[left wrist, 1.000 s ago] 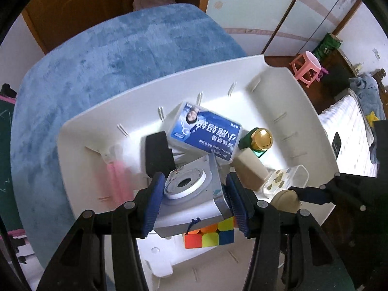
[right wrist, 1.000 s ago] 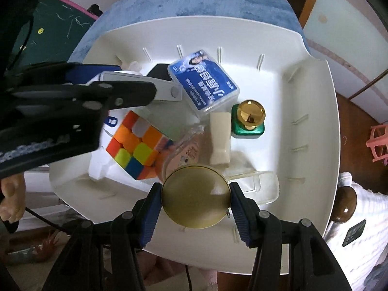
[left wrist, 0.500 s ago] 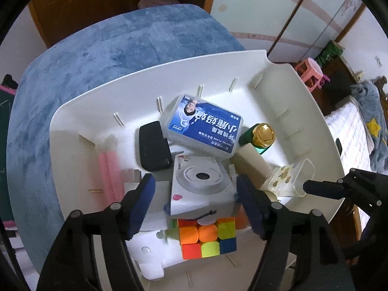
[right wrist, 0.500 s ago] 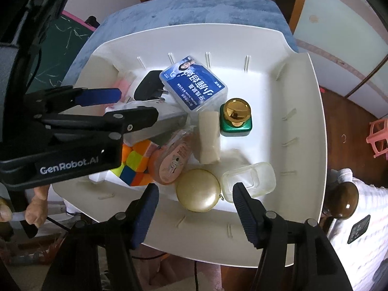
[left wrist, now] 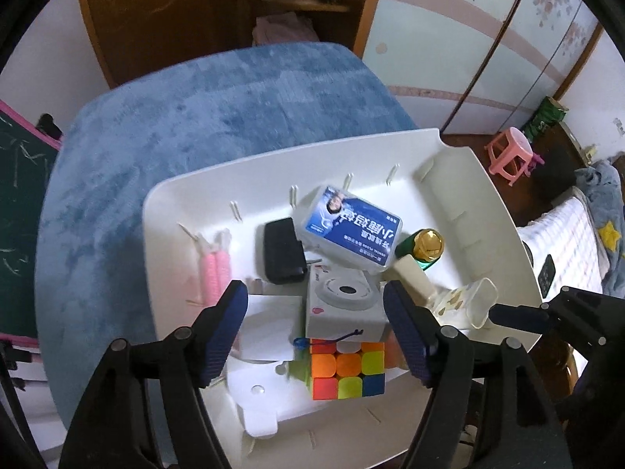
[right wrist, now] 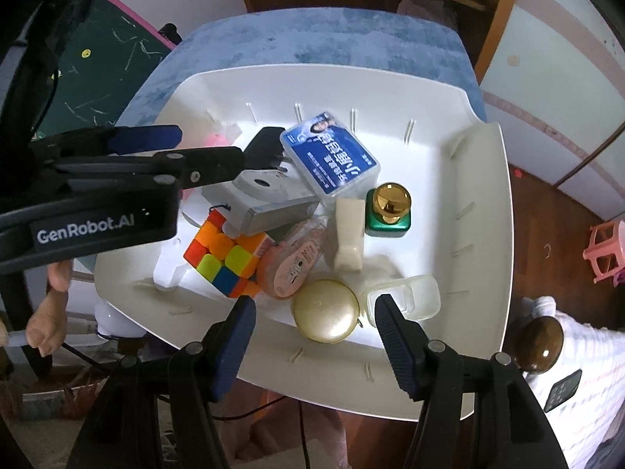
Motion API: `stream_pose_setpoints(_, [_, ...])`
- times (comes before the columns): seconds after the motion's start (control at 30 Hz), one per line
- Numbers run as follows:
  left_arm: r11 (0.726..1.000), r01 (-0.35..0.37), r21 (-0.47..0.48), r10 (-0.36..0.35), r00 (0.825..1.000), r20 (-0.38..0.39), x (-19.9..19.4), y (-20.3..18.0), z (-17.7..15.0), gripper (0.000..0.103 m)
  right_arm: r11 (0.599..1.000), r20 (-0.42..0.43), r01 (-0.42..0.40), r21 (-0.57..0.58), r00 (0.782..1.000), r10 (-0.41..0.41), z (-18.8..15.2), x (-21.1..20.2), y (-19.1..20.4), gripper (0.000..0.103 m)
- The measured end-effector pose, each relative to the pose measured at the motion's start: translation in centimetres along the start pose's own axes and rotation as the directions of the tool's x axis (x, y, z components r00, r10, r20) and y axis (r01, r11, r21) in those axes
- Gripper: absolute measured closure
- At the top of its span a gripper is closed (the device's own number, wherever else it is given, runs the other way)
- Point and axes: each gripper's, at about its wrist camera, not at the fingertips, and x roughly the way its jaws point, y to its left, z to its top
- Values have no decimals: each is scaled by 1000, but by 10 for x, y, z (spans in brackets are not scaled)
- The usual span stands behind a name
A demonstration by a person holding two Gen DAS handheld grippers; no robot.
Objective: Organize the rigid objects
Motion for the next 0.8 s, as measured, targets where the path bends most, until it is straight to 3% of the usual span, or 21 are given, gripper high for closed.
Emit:
stream_pose_setpoints(0.5, [991,-112,-78,118,990,77,-55,11,-2,28,1000,78,-2,25,997,0,12,-25,3,39])
stream_pose_setpoints(0.67, [984,-155,-88,164,981,106,-89,17,-2,28,997,151,5,83,988,-18,27,-52,5,39])
stream_pose_setpoints(0.8, [974,-195,-113,211,966,152,-123,25,-1,28,990,235,39,134,969,-70,42,-86,14,39])
